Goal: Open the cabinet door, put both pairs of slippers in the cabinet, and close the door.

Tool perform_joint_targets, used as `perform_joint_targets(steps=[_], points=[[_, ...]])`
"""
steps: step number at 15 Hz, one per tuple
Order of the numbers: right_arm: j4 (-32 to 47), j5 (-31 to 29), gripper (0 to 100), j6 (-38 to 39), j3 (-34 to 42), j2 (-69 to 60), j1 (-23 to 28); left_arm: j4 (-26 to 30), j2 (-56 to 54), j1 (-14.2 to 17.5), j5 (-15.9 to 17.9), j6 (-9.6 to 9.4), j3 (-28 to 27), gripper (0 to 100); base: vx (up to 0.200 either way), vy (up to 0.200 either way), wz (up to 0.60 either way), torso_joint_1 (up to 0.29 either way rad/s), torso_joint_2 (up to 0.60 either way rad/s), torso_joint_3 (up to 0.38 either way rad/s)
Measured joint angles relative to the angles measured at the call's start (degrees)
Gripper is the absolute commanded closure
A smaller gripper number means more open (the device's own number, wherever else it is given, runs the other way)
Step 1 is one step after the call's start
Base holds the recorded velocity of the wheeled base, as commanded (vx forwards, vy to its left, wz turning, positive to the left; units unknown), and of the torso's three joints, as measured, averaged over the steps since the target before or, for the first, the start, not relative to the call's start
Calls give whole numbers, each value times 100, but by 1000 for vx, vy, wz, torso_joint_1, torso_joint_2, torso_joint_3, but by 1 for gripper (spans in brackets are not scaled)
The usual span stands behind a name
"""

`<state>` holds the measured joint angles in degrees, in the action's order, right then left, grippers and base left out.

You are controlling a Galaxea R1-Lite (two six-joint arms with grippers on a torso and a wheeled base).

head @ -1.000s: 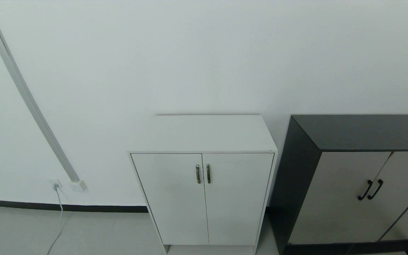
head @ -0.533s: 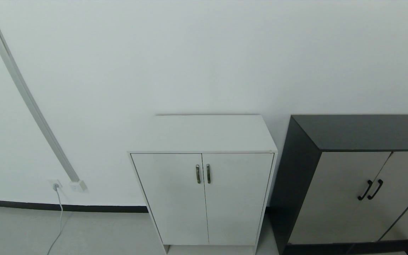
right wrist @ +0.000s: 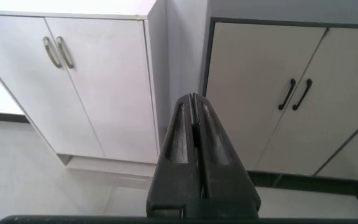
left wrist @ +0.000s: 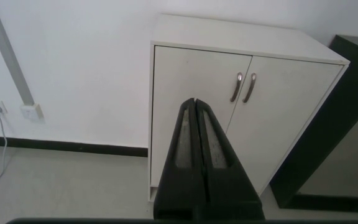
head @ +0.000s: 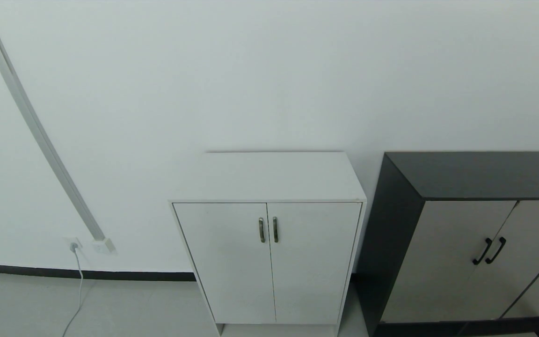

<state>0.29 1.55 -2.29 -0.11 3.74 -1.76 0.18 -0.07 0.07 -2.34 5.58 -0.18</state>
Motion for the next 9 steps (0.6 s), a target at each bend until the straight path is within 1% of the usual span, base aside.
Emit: perform_joint_targets(steps=[4,7,9], points=[[-7,0,100,46,0,-286,143,0,0,0,0,0,0,100,0,0,0,0,0,0],[-37,12,100,346,9,-354,157,-2,0,0,0,-4,0,100,0,0,0,0,0,0],[-45,-46,100,407,11,-372,160,-2,0,0,0,0,0,100,0,0,0,0,0,0]])
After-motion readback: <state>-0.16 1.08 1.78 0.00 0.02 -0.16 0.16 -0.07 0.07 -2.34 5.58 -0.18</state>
